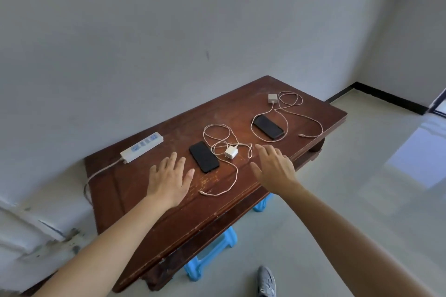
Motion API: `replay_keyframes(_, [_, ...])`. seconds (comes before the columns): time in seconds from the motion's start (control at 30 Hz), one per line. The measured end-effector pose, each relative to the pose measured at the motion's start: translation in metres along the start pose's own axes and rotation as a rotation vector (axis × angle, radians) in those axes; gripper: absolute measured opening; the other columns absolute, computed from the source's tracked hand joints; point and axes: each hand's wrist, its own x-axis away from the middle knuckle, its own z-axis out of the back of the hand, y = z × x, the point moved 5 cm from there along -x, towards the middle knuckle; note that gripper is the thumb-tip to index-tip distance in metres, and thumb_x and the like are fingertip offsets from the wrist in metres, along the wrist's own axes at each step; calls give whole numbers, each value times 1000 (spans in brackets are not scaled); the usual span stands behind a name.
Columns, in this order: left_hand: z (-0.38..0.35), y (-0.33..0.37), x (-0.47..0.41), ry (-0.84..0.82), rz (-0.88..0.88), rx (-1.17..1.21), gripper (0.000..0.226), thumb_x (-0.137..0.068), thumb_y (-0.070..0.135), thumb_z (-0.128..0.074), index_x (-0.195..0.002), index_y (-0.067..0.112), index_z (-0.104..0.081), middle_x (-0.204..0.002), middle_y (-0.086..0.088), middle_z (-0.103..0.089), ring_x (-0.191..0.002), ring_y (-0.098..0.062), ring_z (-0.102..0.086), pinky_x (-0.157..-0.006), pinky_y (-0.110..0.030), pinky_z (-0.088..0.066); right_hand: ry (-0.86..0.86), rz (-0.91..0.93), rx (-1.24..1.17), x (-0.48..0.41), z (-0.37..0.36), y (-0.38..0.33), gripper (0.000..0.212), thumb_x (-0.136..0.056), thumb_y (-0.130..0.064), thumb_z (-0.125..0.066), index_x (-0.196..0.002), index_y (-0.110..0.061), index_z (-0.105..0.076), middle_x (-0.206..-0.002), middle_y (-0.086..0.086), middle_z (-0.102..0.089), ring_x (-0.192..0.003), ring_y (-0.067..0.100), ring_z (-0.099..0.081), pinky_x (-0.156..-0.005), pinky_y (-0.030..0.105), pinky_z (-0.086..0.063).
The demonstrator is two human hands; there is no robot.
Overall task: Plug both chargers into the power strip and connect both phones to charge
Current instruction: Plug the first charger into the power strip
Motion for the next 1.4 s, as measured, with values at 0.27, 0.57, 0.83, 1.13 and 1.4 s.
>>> replay_keyframes(0.27, [-91, -3, -49, -309, 192, 100, 64, -103, 56, -21, -155, 19, -30, -166, -11, -23, -149, -30, -27, -114, -52, -33, -355, 67, -190, -87, -131, -16, 59, -99, -44, -50, -150, -17, -38, -137, 7, -58, -124, 29, -57, -88, 43, -54])
replay_keyframes(0.57, [-149, -37, -86, -413, 243, 169, 63, -103, 54, -21, -158, 22, -20, -169, -10, -8, -154, -31, -12, -119, -53, -25, -504, 43, -167, -118, -197, -46, 60, -97, -39, -52, -149, -13, -38, -135, 12, -53, -119, 32, -55, -84, 44, -56])
replay_keyframes(0.83, [-180, -66, -89, -376, 149, 164, 68, -99, 59, -17, -158, 26, -17, -169, -10, -14, -155, -32, -10, -122, -56, -22, -223, -459, -72, -144, -202, -29, 57, -97, -53, -48, -146, -24, -36, -130, 18, -48, -117, 36, -54, -96, 50, -49])
replay_keyframes(1.13, [-182, -78, -88, -379, 74, 233, 78, -93, 71, -13, -159, 29, -11, -170, -8, -5, -155, -32, -6, -121, -56, -20, -280, -686, -257, -175, -219, -28, 65, -92, -49, -62, -143, -20, -33, -135, 22, -44, -111, 44, -58, -91, 49, -49])
replay_keyframes(1.4, [-163, -99, -101, -384, 155, 433, 56, -103, 49, -35, -153, 23, -36, -167, -2, -22, -153, -20, -20, -120, -45, -24, -233, -500, -736, -256, -202, -101, 60, -85, -51, -73, -122, -16, -41, -114, 7, -59, -95, 27, -58, -71, 33, -42])
